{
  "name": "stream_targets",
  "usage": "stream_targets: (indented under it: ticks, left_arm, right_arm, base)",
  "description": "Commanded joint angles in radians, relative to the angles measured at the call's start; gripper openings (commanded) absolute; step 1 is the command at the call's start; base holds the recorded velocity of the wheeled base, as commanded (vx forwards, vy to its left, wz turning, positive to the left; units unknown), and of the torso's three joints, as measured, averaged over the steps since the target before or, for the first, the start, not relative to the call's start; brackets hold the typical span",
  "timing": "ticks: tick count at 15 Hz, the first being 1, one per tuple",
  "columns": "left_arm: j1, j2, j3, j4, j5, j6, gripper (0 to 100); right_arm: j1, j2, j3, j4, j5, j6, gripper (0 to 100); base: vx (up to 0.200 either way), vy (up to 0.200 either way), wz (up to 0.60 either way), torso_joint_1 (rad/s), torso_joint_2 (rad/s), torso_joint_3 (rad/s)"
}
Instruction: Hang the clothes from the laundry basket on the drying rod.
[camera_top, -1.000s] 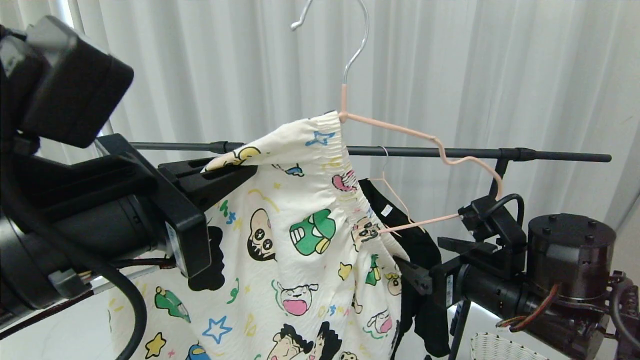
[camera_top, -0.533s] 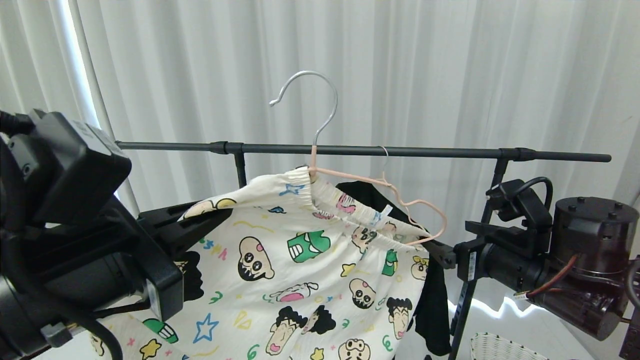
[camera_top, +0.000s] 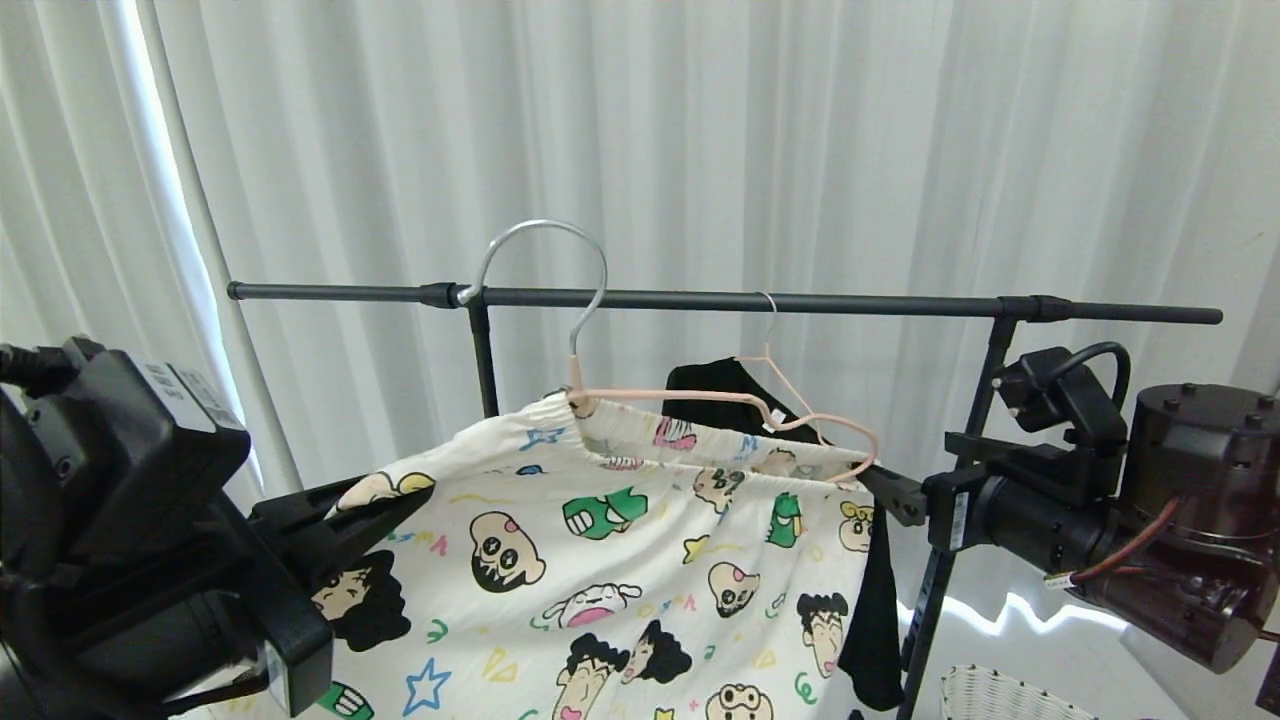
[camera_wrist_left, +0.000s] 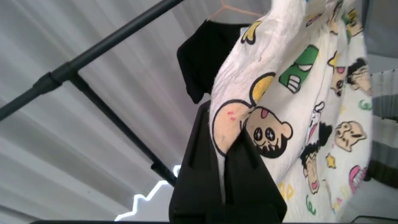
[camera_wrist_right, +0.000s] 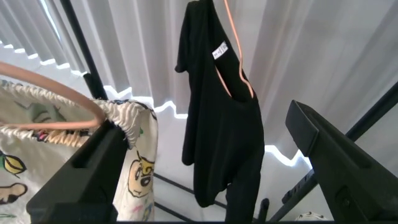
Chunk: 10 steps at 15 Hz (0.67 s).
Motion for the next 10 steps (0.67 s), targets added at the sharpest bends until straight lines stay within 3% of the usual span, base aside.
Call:
stream_targets:
  ticks: [1,7,9,10]
  left_arm:
    - [0.028,-0.013,0.007,0.000,-0.009,0.000,0]
    - [0.093,-0.004,0.028,0.000,-0.015,0.006,0]
    - [0.097,0.056,0.022,0.000,0.024,0.009,0]
    - [0.092,0.084,0.018,0.000,0.087,0.011,0]
  right_arm:
    - [-0.001,-0.006,0.001,-0.001,-0.001,0.000,100]
    - [0.010,-0.017,-0.007,-0.001,0.007,-0.017,100]
    - [0.072,-0.069,-0.011,0.052,0.065,-0.036,100]
    - [0.119,-0.104,-0.017,0.098,0.088,-0.036,100]
  base:
    - [0.000,0.000,0.00,0.000,0.00,0.000]
    - [0.000,0.000,0.00,0.000,0.00,0.000]
    - [0.000,0.000,0.00,0.000,0.00,0.000]
    - [0.000,0.000,0.00,0.000,0.00,0.000]
